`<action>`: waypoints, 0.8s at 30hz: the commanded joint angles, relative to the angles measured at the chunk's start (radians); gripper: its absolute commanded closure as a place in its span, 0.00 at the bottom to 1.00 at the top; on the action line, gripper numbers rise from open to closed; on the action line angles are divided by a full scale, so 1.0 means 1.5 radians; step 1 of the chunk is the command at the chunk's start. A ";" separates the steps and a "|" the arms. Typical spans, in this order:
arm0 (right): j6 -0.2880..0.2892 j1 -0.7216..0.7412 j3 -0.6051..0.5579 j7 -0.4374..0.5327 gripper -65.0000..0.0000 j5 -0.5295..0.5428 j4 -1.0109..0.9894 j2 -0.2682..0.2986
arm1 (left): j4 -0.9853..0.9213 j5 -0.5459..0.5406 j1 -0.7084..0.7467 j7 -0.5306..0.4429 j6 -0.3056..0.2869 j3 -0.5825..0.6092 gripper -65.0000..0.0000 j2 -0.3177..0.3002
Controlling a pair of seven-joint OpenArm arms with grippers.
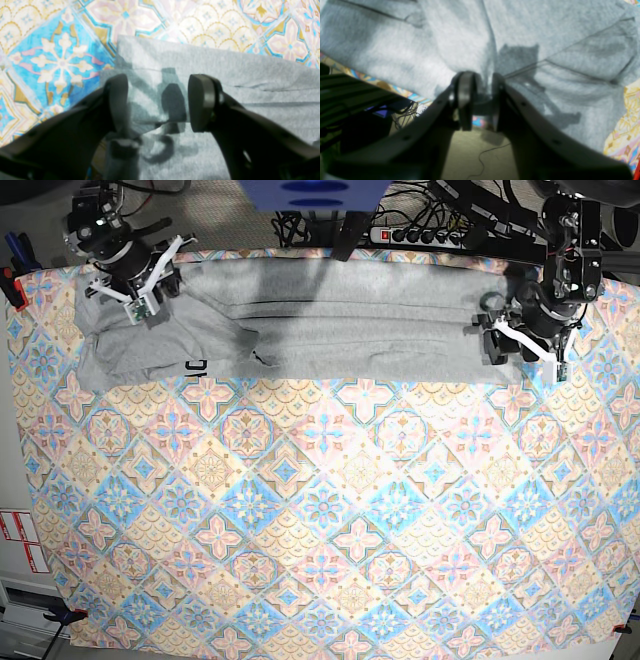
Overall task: Fold the T-shirt properly
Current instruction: 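Pull the grasped side end with the right gripper to straighten the band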
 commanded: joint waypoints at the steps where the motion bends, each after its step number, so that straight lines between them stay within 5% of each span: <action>1: -0.007 -0.003 0.027 0.009 0.74 0.000 0.010 0.005 | 0.012 -0.005 0.000 -0.011 -0.002 -0.019 0.40 -0.009; 10: -0.007 0.052 0.080 0.016 0.73 0.001 0.022 -0.052 | 0.012 -0.005 0.002 -0.011 -0.002 -0.026 0.40 -0.009; 24: -0.007 0.186 -0.124 0.009 0.73 0.001 -0.126 -0.051 | 0.012 -0.006 0.013 -0.011 -0.002 -0.062 0.40 -0.009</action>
